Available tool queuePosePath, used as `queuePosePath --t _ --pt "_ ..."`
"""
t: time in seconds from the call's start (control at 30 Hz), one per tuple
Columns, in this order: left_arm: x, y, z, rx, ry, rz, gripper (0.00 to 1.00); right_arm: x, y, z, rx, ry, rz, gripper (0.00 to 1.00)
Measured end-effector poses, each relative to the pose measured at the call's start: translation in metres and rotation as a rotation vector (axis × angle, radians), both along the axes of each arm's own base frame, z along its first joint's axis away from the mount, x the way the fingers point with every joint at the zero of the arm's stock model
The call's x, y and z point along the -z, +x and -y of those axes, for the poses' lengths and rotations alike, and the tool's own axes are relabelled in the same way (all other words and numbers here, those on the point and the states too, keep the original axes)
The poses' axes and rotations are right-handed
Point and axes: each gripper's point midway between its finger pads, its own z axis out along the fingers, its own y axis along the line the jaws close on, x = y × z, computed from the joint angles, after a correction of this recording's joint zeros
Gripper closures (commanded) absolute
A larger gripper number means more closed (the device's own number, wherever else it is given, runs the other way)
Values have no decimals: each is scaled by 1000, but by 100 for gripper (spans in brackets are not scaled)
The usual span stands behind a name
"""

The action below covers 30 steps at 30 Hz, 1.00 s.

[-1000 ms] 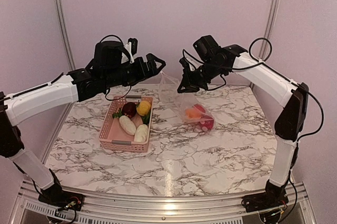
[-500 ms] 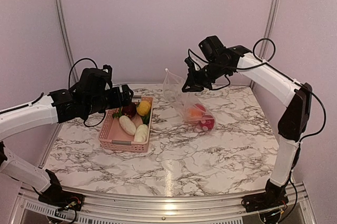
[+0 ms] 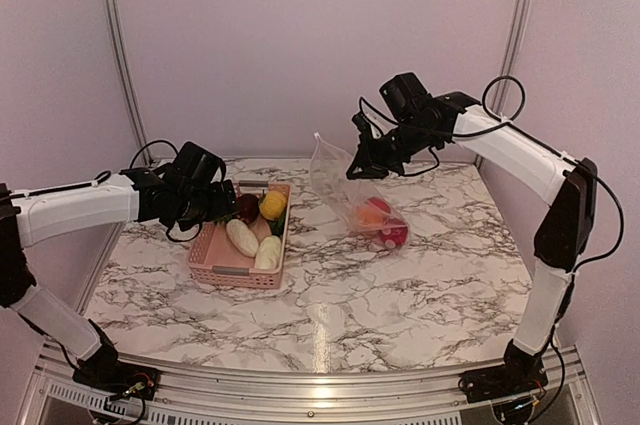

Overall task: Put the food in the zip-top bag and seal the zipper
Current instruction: Pick up the fake fruit from the bin.

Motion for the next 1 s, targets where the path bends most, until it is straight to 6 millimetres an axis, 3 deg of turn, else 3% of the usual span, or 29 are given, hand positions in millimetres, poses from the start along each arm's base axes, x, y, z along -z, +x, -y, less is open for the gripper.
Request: queuePosePath --t 0.17,0.4,0.7,1.0 --pt "33 15 19 42 29 -102 11 1 -5 2 -2 7 2 100" --pt "51 52 43 160 154 -143 11 -4 -9 5 -3 21 13 100" --pt "65 84 49 307 362 -177 11 -4 -10 5 -3 23 14 100" --pt "82 100 30 413 505 -235 13 -5 -11 7 -5 21 2 100"
